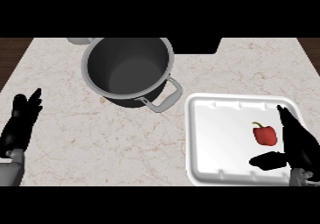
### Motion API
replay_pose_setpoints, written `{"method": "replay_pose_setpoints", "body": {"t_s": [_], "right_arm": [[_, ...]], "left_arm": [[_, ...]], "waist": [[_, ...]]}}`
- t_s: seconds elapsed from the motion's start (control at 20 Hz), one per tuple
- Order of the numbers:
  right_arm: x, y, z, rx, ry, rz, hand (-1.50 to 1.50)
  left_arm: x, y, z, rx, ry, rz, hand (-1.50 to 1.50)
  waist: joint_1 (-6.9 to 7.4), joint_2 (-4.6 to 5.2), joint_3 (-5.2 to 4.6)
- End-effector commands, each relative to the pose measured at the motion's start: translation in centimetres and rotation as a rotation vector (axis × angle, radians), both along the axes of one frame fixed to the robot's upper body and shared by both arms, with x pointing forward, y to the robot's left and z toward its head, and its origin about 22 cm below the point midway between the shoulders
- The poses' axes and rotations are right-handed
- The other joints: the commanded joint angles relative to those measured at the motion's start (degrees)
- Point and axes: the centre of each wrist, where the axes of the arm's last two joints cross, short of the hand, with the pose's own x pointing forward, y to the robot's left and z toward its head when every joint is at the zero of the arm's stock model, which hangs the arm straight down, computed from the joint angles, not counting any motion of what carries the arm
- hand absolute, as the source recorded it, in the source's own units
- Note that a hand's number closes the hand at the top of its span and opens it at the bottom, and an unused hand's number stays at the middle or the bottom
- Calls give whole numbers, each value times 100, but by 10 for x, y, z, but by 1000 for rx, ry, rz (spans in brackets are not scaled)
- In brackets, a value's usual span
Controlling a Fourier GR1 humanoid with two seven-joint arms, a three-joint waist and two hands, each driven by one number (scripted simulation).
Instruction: Pick the bell pepper from the tray and place it in the pot
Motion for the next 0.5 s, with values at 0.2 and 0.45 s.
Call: {"method": "replay_pose_setpoints", "body": {"t_s": [0.2, 0.45], "right_arm": [[1, -15, -18, 17, 65, -43, -150], [42, -9, -22, 2, 108, -26, -150]], "left_arm": [[-13, 2, 6, -8, -4, 4, 0], [-13, -8, -5, -19, 7, -3, 0]], "waist": [[0, -5, -1], [26, 3, -1]]}}
